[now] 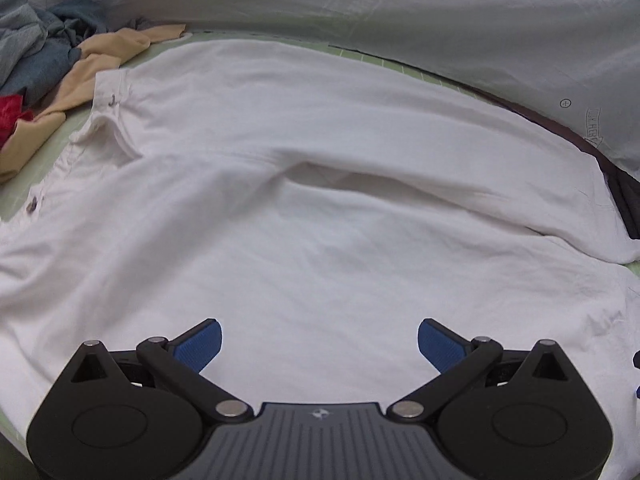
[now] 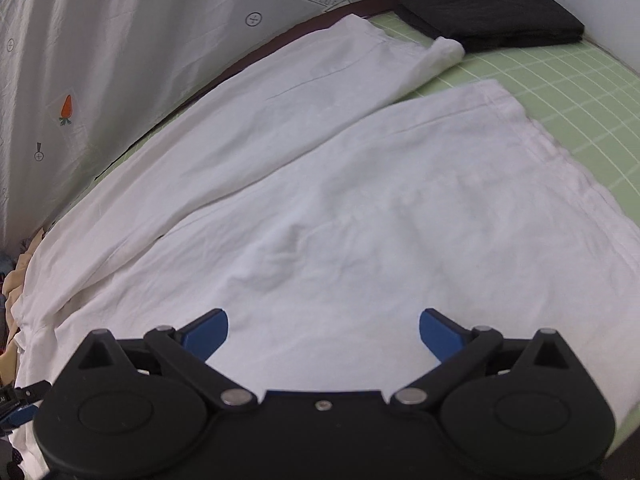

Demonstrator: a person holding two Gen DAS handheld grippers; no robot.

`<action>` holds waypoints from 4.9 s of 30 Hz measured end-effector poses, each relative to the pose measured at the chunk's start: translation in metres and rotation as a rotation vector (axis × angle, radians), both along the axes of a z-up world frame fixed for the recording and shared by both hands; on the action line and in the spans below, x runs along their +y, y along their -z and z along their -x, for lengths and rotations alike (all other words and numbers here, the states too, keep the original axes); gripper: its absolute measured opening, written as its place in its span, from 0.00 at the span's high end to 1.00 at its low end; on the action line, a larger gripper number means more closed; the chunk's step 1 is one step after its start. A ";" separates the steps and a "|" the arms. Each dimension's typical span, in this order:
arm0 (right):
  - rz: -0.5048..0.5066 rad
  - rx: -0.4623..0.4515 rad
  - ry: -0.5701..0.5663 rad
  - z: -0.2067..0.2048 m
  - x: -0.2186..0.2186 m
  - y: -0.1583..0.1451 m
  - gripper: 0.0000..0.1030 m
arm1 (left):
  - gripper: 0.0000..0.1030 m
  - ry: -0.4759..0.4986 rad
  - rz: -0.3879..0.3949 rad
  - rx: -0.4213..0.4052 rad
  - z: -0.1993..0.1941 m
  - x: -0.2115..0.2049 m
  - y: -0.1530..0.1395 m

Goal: Fold clothes

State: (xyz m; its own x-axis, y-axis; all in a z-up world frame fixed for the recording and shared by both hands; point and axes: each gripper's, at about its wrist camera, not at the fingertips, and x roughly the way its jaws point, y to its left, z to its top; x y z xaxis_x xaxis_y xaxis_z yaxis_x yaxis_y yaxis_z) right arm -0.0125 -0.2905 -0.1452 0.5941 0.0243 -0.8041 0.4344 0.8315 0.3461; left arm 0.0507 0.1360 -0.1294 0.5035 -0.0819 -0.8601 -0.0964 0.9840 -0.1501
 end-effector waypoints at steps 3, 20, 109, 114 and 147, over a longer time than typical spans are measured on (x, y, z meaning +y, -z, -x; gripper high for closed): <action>-0.019 0.020 0.045 0.024 -0.018 0.006 0.00 | 0.00 -0.024 0.020 0.041 0.015 -0.007 0.010; 0.104 0.015 0.223 0.082 -0.127 0.002 0.00 | 0.00 -0.089 -0.157 0.104 0.035 -0.068 0.033; -0.470 -0.370 0.850 0.112 -0.046 0.040 0.00 | 0.89 -0.626 0.239 -0.070 0.084 0.270 0.014; -0.450 -0.359 0.880 0.107 -0.077 0.038 0.01 | 0.91 -0.675 0.271 -0.105 0.086 0.265 0.009; -0.512 -0.651 0.744 0.193 -0.125 -0.081 0.95 | 0.97 -0.876 0.369 -0.402 0.170 0.233 -0.123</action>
State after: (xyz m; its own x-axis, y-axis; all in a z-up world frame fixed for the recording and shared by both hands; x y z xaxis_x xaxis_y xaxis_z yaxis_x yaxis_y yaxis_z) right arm -0.2053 -0.4154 -0.0641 0.9034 -0.2734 -0.3303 0.3756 0.1332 0.9172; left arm -0.1188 0.3689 -0.0065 0.7583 0.2274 -0.6110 -0.6335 0.4786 -0.6080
